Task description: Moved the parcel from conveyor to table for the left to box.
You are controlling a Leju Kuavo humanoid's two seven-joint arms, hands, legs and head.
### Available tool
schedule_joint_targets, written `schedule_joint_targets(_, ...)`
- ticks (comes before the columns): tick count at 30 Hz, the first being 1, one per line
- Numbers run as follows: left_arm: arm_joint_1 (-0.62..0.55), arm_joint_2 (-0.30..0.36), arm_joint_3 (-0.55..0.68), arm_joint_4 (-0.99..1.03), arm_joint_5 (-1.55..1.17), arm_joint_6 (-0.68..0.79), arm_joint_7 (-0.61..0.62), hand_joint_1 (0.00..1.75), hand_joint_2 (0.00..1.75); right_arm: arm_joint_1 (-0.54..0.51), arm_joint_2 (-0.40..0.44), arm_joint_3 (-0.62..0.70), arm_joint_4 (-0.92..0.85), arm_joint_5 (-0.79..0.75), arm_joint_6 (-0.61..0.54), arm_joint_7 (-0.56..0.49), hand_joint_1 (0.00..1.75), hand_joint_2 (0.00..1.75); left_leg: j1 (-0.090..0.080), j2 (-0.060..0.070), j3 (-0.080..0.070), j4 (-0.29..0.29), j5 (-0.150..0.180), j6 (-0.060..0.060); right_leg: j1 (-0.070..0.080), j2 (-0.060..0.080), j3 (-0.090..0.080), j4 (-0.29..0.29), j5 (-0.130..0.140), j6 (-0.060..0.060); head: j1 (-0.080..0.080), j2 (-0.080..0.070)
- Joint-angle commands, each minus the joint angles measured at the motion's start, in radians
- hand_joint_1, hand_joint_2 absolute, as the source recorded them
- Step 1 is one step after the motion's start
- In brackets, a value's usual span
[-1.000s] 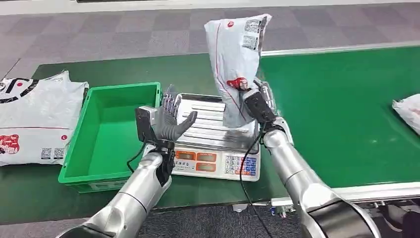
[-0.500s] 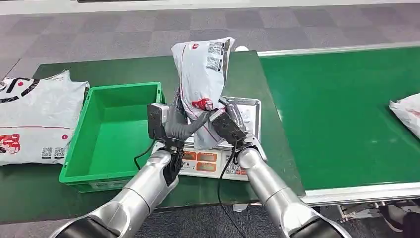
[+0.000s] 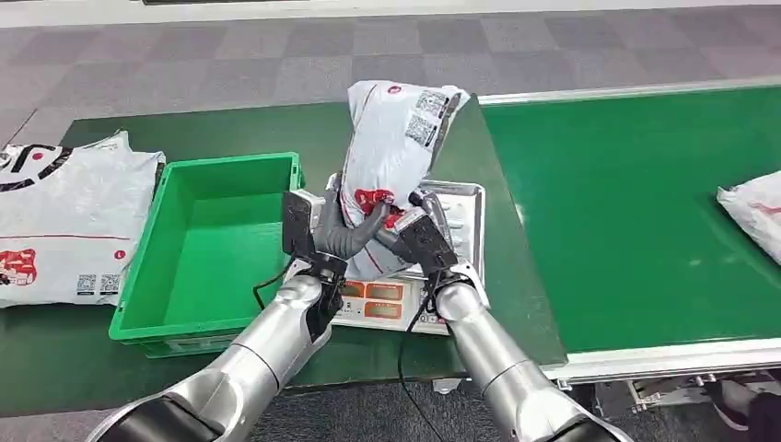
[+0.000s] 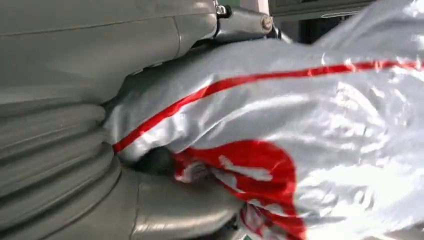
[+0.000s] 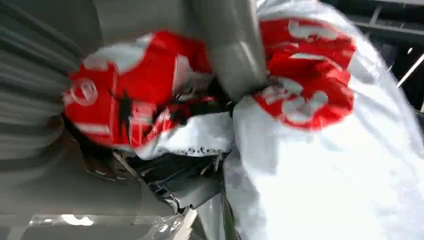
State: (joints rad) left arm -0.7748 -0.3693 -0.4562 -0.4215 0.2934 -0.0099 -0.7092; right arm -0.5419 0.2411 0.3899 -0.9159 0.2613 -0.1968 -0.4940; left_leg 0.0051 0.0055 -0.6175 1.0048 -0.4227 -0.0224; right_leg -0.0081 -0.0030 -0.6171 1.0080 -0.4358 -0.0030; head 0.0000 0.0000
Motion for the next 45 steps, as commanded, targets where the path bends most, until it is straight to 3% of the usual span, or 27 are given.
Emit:
schedule_joint_targets(1, -0.031, 0.02, -0.077, 0.062, -0.064, -0.014, 0.011, 1.75, 1.75, -0.029, -0.063, -0.097, 0.008, -0.023, -0.057, -0.016, 0.0, 1.75, 0.0, -0.002, 0.003, -0.002, 0.0, 0.001, 0.0, -0.002, 0.004, -0.002, 0.0, 0.0, 0.0, 0.0)
schedule_joint_targets(4, -0.032, 0.02, -0.088, 0.064, -0.084, 0.012, 0.011, 1.75, 1.75, -0.021, -0.109, -0.176, 0.008, -0.051, -0.072, -0.026, 0.0, 1.75, 0.0, -0.004, 0.003, -0.001, 0.0, 0.001, 0.0, -0.004, 0.004, -0.002, -0.001, 0.001, 0.0, 0.0)
schedule_joint_targets(10, -0.033, 0.02, -0.076, 0.068, -0.108, 0.026, 0.011, 1.75, 1.75, -0.024, -0.112, -0.233, 0.026, -0.047, -0.075, -0.04, 0.0, 1.75, -0.001, -0.002, 0.003, -0.001, -0.001, 0.001, -0.001, -0.001, 0.003, -0.002, -0.001, 0.001, 0.0, 0.0)
schedule_joint_targets(15, -0.052, 0.036, -0.036, 0.101, -0.125, 0.049, 0.02, 1.75, 1.75, -0.007, -0.202, -0.319, 0.113, -0.08, -0.111, -0.078, 0.0, 1.75, -0.001, -0.004, 0.004, -0.002, 0.0, 0.001, 0.0, -0.004, 0.005, -0.003, 0.0, 0.001, 0.0, 0.0)
schedule_joint_targets(20, -0.113, 0.082, -0.03, 0.109, -0.178, 0.178, 0.077, 1.75, 1.75, -0.028, -0.261, -0.349, 0.204, -0.034, -0.22, -0.076, 0.0, 1.75, -0.001, -0.004, 0.004, -0.001, 0.0, 0.001, -0.001, -0.004, 0.005, -0.003, 0.0, 0.001, 0.0, 0.0)
schedule_joint_targets(25, -0.13, 0.109, -0.026, 0.097, -0.227, 0.263, 0.112, 1.75, 1.75, -0.061, -0.277, -0.343, 0.261, -0.036, -0.222, -0.064, 0.0, 1.75, -0.001, -0.004, 0.002, 0.0, 0.001, 0.002, -0.001, -0.004, 0.004, -0.002, 0.001, 0.001, 0.0, 0.0)
schedule_joint_targets(29, -0.186, 0.191, -0.012, 0.099, -0.316, 0.434, 0.251, 1.75, 1.75, -0.102, -0.302, -0.317, 0.321, -0.07, -0.16, -0.042, 0.0, 1.75, -0.002, 0.0, 0.001, 0.001, 0.0, 0.002, -0.002, -0.002, 0.001, 0.0, 0.001, 0.001, 0.0, 0.0)
schedule_joint_targets(33, -0.201, 0.296, 0.04, 0.095, -0.325, 0.468, 0.321, 1.75, 1.75, -0.115, -0.291, -0.3, 0.325, -0.074, -0.158, -0.025, 0.0, 1.75, -0.002, 0.002, 0.001, 0.001, 0.0, 0.001, -0.002, 0.001, 0.0, 0.001, 0.001, 0.0, 0.0, 0.0)
schedule_joint_targets(36, -0.193, 0.326, 0.073, 0.085, -0.381, 0.505, 0.372, 1.75, 1.75, -0.077, -0.291, -0.283, 0.259, -0.067, -0.164, 0.013, 0.0, 1.75, -0.001, 0.008, 0.005, -0.002, 0.0, 0.001, -0.001, 0.006, 0.002, -0.002, 0.003, -0.001, 0.0, 0.0)
schedule_joint_targets(45, -0.257, 0.378, 0.151, 0.101, -0.558, 0.506, 0.578, 1.75, 1.75, -0.017, -0.304, -0.298, 0.201, -0.044, -0.176, 0.072, 0.0, 1.75, 0.0, 0.003, 0.002, 0.0, 0.001, 0.001, 0.001, 0.003, 0.001, 0.0, 0.001, 0.0, 0.0, 0.0)
